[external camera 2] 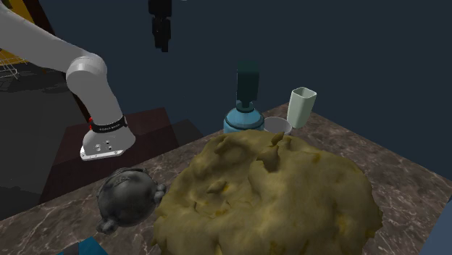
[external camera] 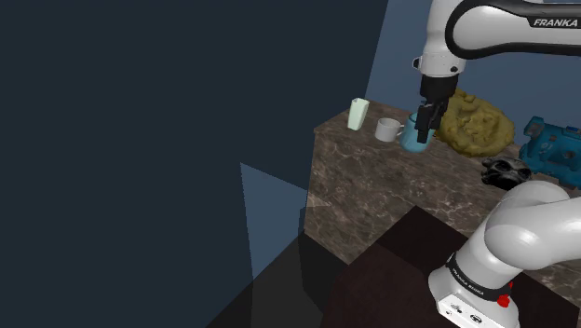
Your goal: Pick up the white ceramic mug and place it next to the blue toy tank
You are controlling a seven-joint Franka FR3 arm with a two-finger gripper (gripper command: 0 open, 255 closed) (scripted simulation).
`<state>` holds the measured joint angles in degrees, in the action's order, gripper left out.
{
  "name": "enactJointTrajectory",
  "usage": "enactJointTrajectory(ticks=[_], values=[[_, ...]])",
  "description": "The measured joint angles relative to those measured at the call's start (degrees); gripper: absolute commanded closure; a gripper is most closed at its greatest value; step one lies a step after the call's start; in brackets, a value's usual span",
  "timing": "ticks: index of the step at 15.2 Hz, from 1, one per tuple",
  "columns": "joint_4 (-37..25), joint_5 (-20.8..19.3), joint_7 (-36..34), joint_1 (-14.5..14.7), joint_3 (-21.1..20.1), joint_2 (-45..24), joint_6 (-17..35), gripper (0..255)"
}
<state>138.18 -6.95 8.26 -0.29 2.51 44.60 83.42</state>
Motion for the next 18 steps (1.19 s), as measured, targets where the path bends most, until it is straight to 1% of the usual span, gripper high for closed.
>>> enactJointTrajectory(ticks=[2, 6, 9, 11, 18], values=[[0.1, -0.3, 0.2, -0.2, 0.4, -0.6, 0.8, 0], [-0.1, -2.2, 1.9, -1.5, 3.4, -5.3, 6.5, 0], [-1.1, -3.4, 3.4, -2.4, 6.0, -10.8, 12.0, 0], [-2.3, -3.9, 4.2, -2.9, 7.5, -13.8, 14.6, 0], [-8.0, -3.7, 8.0, -4.4, 12.8, -27.0, 24.4, 0]])
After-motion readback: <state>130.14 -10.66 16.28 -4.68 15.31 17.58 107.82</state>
